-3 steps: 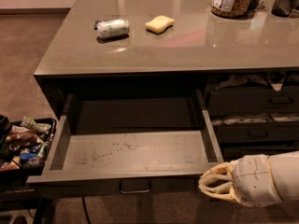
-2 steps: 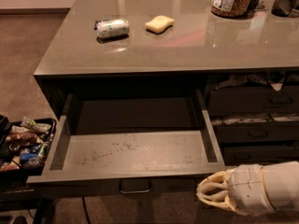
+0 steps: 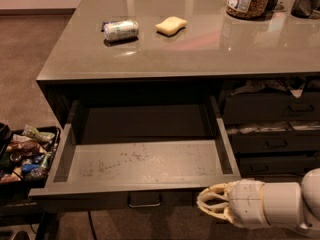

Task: Close top drawer

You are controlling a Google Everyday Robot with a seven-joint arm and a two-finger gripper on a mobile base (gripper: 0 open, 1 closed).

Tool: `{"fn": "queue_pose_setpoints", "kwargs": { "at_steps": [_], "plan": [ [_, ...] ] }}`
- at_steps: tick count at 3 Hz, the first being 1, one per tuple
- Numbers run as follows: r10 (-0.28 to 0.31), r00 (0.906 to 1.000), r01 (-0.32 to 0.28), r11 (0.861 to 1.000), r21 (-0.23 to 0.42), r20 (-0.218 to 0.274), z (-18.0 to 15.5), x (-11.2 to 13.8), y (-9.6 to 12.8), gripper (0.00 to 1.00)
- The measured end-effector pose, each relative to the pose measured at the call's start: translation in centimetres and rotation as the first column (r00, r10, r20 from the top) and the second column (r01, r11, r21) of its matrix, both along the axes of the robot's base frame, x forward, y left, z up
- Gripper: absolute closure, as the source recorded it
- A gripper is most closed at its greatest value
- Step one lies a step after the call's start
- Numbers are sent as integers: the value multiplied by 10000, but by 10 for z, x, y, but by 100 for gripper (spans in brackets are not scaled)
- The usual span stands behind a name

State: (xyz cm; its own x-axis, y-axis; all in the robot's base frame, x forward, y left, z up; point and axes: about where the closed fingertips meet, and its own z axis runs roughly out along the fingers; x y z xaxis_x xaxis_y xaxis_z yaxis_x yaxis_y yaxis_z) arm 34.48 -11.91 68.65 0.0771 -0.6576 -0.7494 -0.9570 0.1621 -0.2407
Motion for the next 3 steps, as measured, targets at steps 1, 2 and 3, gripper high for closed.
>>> {"fn": "queue_pose_setpoints", "kwargs": {
  "at_steps": [1,2,3],
  "plan": [
    [-46,9991,50,9999,-113,420,-11,13,10,100],
    [-95,9989,102,9998,-143,464,-11,14,10,100],
    [-170,9996,192,9957,-910,242,-18,11,7,100]
  ]
}}
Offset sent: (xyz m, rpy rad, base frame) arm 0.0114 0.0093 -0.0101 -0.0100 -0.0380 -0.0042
